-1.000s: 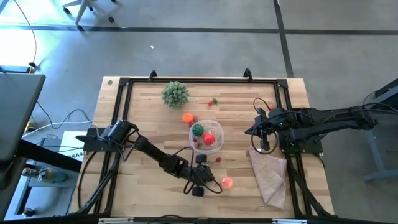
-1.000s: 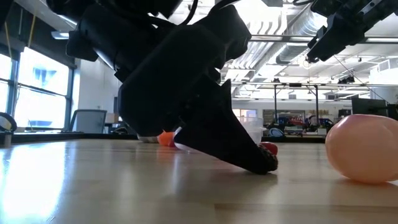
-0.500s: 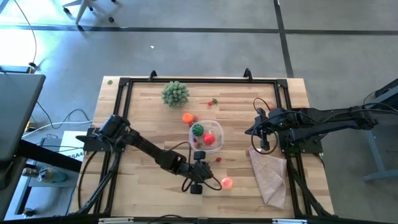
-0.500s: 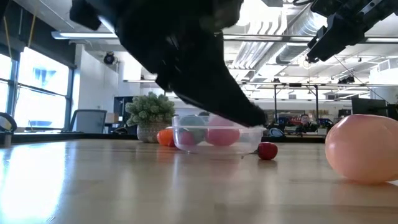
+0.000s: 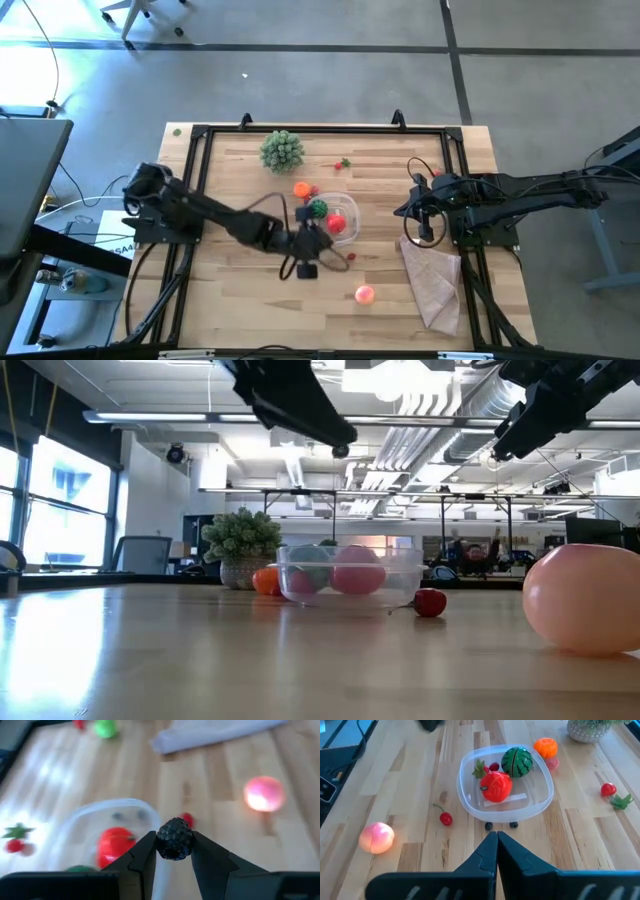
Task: Pick and placing Produce into tupperware
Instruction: Put the blackberry into the transparent container
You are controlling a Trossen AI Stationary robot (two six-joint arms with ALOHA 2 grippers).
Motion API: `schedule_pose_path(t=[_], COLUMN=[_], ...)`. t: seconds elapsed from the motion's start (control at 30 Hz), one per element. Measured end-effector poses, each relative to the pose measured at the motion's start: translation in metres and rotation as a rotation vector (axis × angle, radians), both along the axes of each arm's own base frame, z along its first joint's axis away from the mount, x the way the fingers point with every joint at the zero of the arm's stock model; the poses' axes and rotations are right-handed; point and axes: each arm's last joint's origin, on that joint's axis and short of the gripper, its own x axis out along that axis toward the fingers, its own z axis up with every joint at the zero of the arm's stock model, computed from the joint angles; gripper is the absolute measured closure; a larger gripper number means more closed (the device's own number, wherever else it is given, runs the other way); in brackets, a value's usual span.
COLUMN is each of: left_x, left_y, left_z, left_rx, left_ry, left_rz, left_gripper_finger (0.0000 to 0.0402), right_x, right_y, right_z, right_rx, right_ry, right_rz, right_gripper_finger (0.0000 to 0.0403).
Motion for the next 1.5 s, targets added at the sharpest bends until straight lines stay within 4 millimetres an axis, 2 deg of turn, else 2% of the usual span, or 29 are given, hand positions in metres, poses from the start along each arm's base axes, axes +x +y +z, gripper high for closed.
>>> schedule_pose_path(t=[0.13,0.3,0.37,0.6,1.0,1.5], left_x=[-0.003,-0.003,-0.008,-0.016,-0.005,-0.002], left_y=[0.026,0.057,0.064,0.082,0.086,0.086], left_z=[0.006,-0.009,-0.020,-0.036,-0.055,-0.075], left_rx=[-0.021,-0.093,-0.093,-0.132,-0.162,-0.159], left_ry=[0.028,0.139,0.200,0.224,0.196,0.258], left_rz=[0.047,0.077,0.099,0.137,0.113,0.116], left_gripper_finger=[0.0298,0.0298,0.0298,0.0298,0.0298,0.0298], right_x=[0.000,0.000,0.000,0.000,0.000,0.000], right_y=[0.000,0.000,0.000,0.000,0.000,0.000], right_z=[0.000,0.000,0.000,0.000,0.000,0.000], right_rx=[0.000,0.000,0.000,0.000,0.000,0.000], right_ry=[0.000,-0.002,0.001,0.000,0.001,0.000], right_rz=[0.000,0.000,0.000,0.000,0.000,0.000], right_gripper_finger=[0.0403,0.0403,0.0403,0.0403,0.0403,0.0403])
